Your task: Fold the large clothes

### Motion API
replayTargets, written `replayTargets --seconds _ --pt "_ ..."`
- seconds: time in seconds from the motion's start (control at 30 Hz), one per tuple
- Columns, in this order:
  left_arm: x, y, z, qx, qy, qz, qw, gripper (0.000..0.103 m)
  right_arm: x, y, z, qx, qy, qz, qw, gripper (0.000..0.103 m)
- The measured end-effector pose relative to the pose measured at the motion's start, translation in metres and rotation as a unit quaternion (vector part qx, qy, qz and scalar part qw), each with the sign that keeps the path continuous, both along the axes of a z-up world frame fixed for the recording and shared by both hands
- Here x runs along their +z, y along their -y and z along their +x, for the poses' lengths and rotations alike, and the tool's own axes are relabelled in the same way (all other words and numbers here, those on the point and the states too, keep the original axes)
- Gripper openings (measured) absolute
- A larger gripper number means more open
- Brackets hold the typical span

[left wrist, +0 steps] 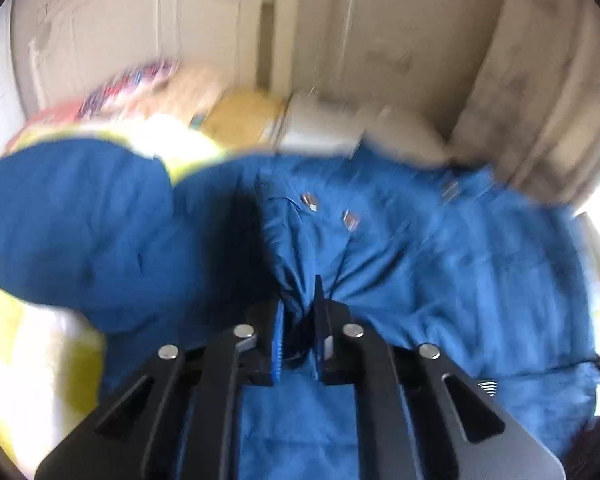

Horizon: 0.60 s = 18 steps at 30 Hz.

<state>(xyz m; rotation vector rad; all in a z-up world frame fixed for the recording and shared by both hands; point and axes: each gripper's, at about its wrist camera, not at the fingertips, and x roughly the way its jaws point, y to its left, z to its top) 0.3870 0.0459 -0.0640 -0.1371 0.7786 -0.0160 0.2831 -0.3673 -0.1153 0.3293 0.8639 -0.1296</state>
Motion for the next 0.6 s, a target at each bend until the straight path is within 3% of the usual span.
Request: replayTargets --seconds 0.07,0.13,0.23,0.27,0.33,0.37,0.4,0.43,0.5,0.53,0.6 --pt "0.031 -0.018 -0.018 0.021 0.041 -0.030 0.9985 0.009 0.001 -0.001 -0.003 -0.002 0.002 0.002 1.000 0.088" --pt "0.046 -0.039 -0.028 0.043 0.055 -0.053 0.9961 0.009 0.002 -0.002 -0.007 -0.004 0.006 0.004 1.000 0.088" --pt "0.037 -0.054 -0.028 0.027 0.030 -0.060 0.9974 0.010 0.001 -0.002 -0.006 -0.006 0.004 0.001 1.000 0.088" --pt "0.026 -0.049 -0.026 0.004 0.015 -0.041 0.9990 0.016 0.001 -0.001 -0.005 -0.006 0.002 0.001 1.000 0.088" --pt "0.003 -0.041 -0.025 -0.023 -0.013 -0.032 0.9991 0.036 0.001 -0.002 -0.004 -0.007 0.002 -0.001 1.000 0.088" --pt "-0.011 -0.040 -0.022 -0.031 -0.039 -0.035 0.9982 0.064 0.001 -0.003 -0.004 -0.007 0.002 -0.002 1.000 0.088" --pt "-0.020 -0.041 -0.022 -0.030 -0.046 -0.038 0.9978 0.074 0.001 -0.003 -0.005 -0.008 0.002 -0.004 1.000 0.088" --pt "-0.025 -0.044 -0.021 -0.025 -0.045 -0.041 0.9979 0.074 0.001 -0.003 -0.005 -0.010 0.001 -0.004 1.000 0.088" --pt "-0.019 -0.051 -0.032 0.019 -0.014 -0.028 0.9993 0.074 0.001 -0.002 -0.006 -0.014 0.002 -0.003 1.000 0.088" --pt "-0.009 -0.058 -0.043 0.047 0.023 -0.027 0.9983 0.074 0.001 -0.002 -0.007 -0.017 0.004 -0.003 1.000 0.088" --pt "0.018 -0.070 -0.069 0.080 0.117 -0.059 0.9882 0.083 0.003 -0.001 -0.009 -0.021 0.009 -0.002 1.000 0.088"
